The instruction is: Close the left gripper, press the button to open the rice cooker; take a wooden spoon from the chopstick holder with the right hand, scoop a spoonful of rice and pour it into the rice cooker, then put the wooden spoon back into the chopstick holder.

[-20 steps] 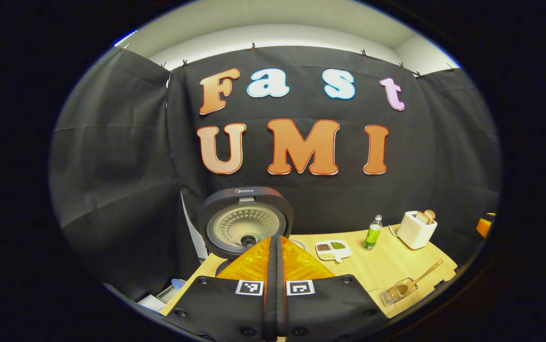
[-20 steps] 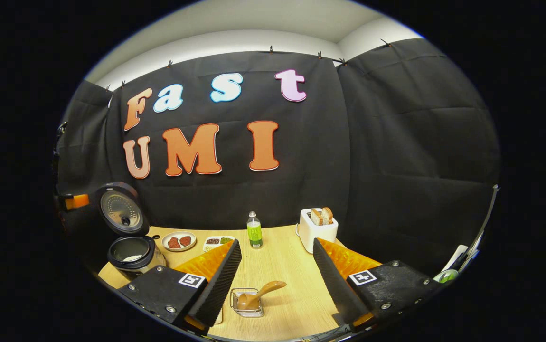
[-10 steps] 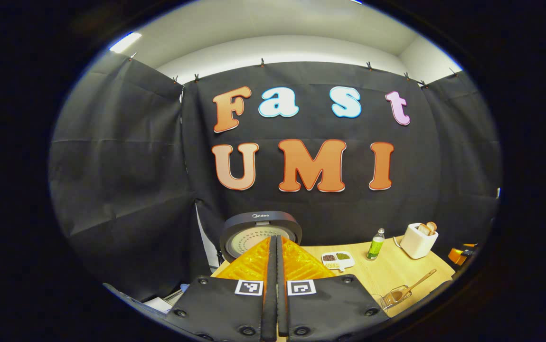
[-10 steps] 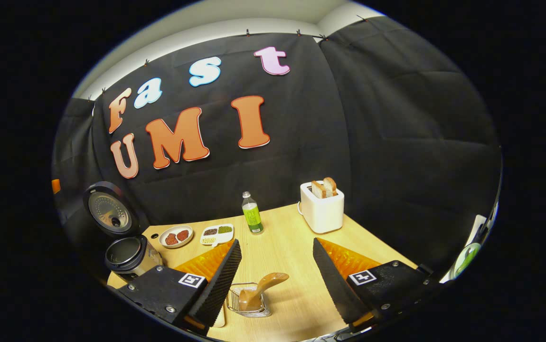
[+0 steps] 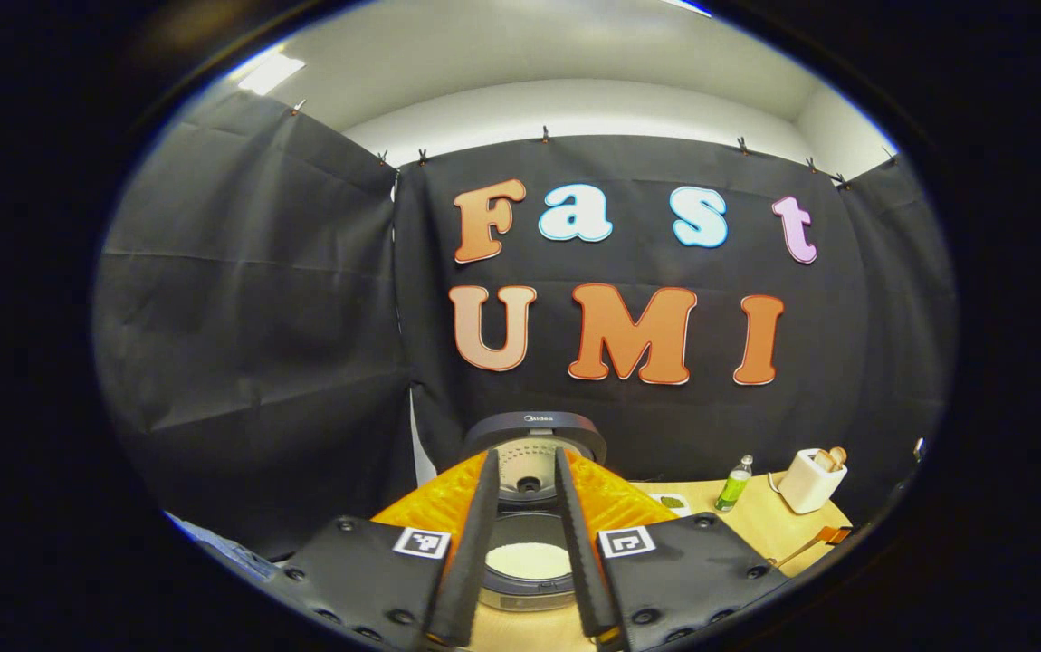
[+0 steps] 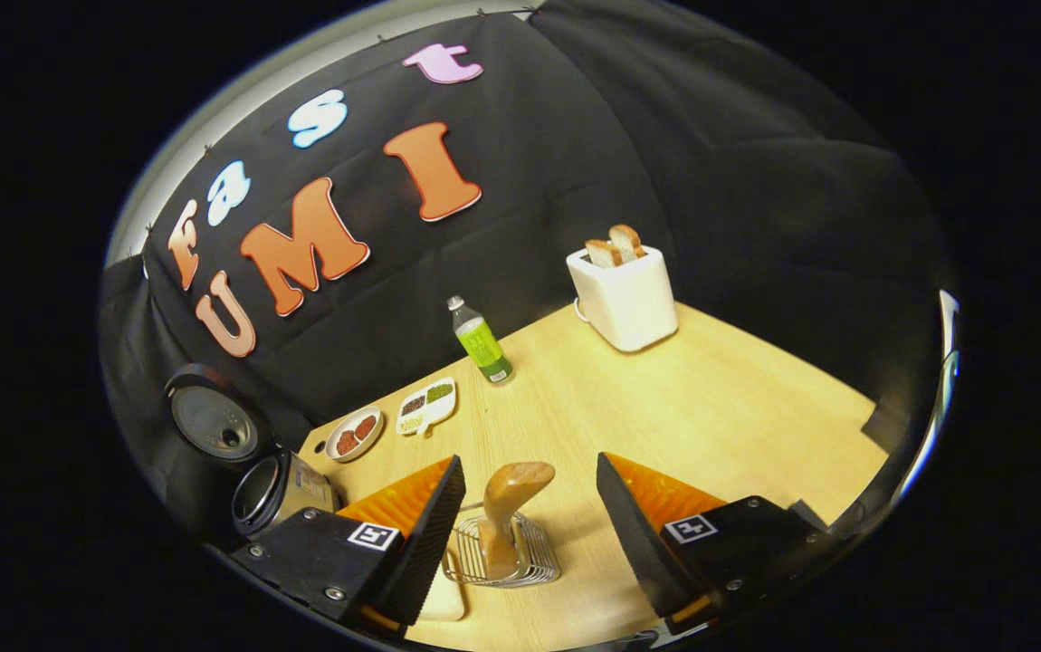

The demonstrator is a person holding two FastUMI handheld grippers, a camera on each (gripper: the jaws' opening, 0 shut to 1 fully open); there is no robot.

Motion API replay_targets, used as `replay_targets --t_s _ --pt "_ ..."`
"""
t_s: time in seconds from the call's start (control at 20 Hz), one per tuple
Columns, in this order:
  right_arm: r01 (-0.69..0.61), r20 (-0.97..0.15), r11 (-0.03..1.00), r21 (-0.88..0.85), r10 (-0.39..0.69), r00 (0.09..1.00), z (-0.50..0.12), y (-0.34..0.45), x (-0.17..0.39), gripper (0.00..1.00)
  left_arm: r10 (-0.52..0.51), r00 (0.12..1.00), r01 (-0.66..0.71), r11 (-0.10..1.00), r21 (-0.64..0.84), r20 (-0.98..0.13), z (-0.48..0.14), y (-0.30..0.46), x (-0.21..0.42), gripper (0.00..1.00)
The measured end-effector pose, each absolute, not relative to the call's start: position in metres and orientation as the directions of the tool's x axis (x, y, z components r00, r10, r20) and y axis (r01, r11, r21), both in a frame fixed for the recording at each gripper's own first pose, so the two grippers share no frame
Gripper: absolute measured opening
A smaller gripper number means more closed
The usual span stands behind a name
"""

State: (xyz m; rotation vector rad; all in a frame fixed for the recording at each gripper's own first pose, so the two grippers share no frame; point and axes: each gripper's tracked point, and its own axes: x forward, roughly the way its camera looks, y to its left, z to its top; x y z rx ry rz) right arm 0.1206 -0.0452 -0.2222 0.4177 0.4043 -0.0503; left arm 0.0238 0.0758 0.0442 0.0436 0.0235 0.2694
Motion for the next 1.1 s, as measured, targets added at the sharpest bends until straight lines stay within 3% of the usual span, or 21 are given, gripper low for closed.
replay_targets --t_s 0.25,0.65,0.95,1.1 --pt "0.145 -0.408 0.873 0.466 0.066 0.91 -0.232 -0.033 0.126 0.6 0.324 0.946 -0.322 0.945 0.05 -0.03 0.04 0.097 0.018 0.96" --pt "0.091 -0.376 0.864 0.495 0.118 0.919 -0.22 -0.01 0.128 0.25 0.344 0.937 -0.343 0.939 0.033 -0.055 0.029 0.113 0.019 0.94" --pt "0.038 -0.354 0.909 0.416 0.123 0.927 -0.202 0.002 0.128 0.13 0.32 0.946 -0.32 0.947 0.006 -0.058 0.03 0.12 0.026 0.94" --pt "0.006 -0.313 0.925 0.379 0.122 0.942 -0.175 0.015 0.129 0.17 0.305 0.95 -0.305 0.952 0.0 -0.063 0.027 0.124 0.029 0.94"
